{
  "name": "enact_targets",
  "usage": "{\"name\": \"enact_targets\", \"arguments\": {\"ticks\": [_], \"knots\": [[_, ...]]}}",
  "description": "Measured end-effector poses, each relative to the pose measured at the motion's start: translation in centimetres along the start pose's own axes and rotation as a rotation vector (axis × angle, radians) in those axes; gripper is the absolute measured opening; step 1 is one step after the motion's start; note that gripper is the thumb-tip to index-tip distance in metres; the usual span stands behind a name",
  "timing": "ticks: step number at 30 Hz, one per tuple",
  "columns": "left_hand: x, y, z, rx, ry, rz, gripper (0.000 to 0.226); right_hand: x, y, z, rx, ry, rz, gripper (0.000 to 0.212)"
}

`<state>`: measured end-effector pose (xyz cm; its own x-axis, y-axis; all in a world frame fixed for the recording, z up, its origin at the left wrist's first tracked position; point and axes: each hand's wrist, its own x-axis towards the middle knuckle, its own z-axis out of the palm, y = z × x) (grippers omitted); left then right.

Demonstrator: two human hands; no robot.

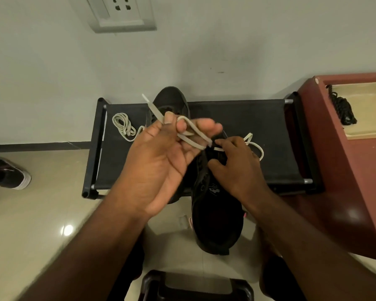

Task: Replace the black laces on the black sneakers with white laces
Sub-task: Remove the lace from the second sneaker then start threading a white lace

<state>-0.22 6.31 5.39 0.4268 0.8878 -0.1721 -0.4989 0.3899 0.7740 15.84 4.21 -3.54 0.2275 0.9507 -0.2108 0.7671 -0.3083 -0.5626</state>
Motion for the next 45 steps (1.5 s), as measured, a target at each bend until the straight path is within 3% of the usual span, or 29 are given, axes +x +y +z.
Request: {"name": "enact_targets", "arguments": {"ticks": [5,8,10,11,14,15,17,21,25,32,38,41,45], "knots": [[-0.6,2.1,0.0,-0.596,-0.209,-0.167,0.037,0.4,0.1,0.1,0.006,-0.006,0.030,0.056],[-1.1,3.8,0.2,-0.702,-0.280,-0.208,0.013,0.4,0.1,0.2,0.027,0.010,0.027,0.055],[-1.6,4.3,0.6,-0.651,-0.317,-0.222,0.018,0.6,0.1,0.4,0.039,0.013,0.040,0.054],[-1.7,4.1,0.8,-0.465,-0.248,-0.211,0.026,0.7,0.0,0.4,0.044,0.015,0.049,0.053],[-1.7,0.9,0.5,0.759,0.140,0.092,0.027,1.1,0.0,0.7,0.068,0.013,0.072,0.051],[-1.5,-0.6,0.4,1.058,0.150,0.175,0.022,1.2,-0.1,0.8,0.085,0.011,0.081,0.051],[-0.8,-3.0,0.2,1.388,0.069,0.135,0.035,1.3,0.0,0.9,0.108,0.007,0.094,0.051],[0.9,-5.5,-0.1,1.702,0.074,0.021,0.056,1.3,0.1,1.1,0.106,0.009,0.094,0.048],[2.5,-6.3,0.6,1.767,0.051,-0.010,0.054,1.0,0.3,1.0,0.119,0.016,0.039,0.042],[3.4,-6.3,1.2,1.956,0.142,-0.091,0.026,-0.3,0.8,0.6,0.014,0.058,-0.051,0.044],[3.8,-5.8,0.7,1.897,0.224,-0.080,0.015,-1.3,0.8,-0.2,-0.053,0.067,-0.079,0.049],[4.0,-5.7,0.0,1.807,0.226,0.009,0.015,-1.3,0.8,-0.1,-0.056,0.061,-0.078,0.048],[4.5,-4.6,-0.6,1.368,0.372,0.191,0.012,-0.7,1.0,-0.1,-0.033,0.058,-0.020,0.048]]}}
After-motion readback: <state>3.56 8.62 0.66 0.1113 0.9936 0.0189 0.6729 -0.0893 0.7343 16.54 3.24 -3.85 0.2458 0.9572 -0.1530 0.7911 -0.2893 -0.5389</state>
